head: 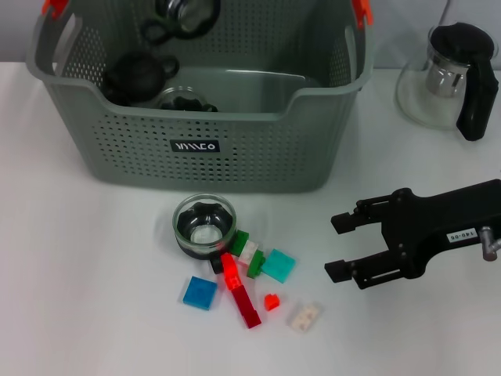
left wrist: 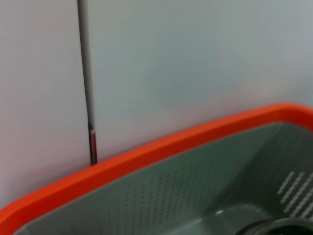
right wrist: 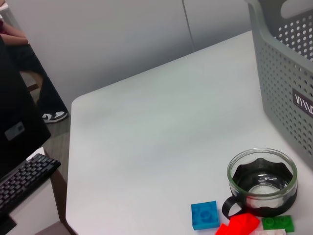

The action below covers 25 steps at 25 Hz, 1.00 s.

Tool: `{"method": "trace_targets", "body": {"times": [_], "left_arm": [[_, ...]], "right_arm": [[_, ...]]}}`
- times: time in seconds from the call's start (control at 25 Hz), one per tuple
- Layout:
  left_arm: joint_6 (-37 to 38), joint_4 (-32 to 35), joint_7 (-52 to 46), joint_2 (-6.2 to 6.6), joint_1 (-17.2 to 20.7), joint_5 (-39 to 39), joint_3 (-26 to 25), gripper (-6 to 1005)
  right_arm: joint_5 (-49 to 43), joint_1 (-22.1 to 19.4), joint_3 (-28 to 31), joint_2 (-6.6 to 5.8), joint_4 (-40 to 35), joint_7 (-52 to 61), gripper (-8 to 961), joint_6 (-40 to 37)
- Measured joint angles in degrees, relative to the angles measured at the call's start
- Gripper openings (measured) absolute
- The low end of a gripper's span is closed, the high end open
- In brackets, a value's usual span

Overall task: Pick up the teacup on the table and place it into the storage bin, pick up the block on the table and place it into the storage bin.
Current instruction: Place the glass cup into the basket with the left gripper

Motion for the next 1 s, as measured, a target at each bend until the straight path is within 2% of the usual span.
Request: {"method": "trace_targets", "body": {"times": [0.16,0.32,1.0], "left_arm": [[-4.0,-2.7,-1.2,-1.06,-0.6,1.3,2.7,46],[-6.1,-5.5,-1.4,-1.83,-1.8,2.2,3.2,45],[-7.3,-6.9,-1.7,-2.85,-2.3,2.5,3.9,44]], "right_arm": [[0.0,0.3,0.1,0.0,1.0,-0.9,824,0.0],[0.0,0.8,0.2,-0.24,2.2,-1.4,824,0.0],[-1.8,2.7,0.2,-0.3,3.1,-3.2,824,0.0]]}}
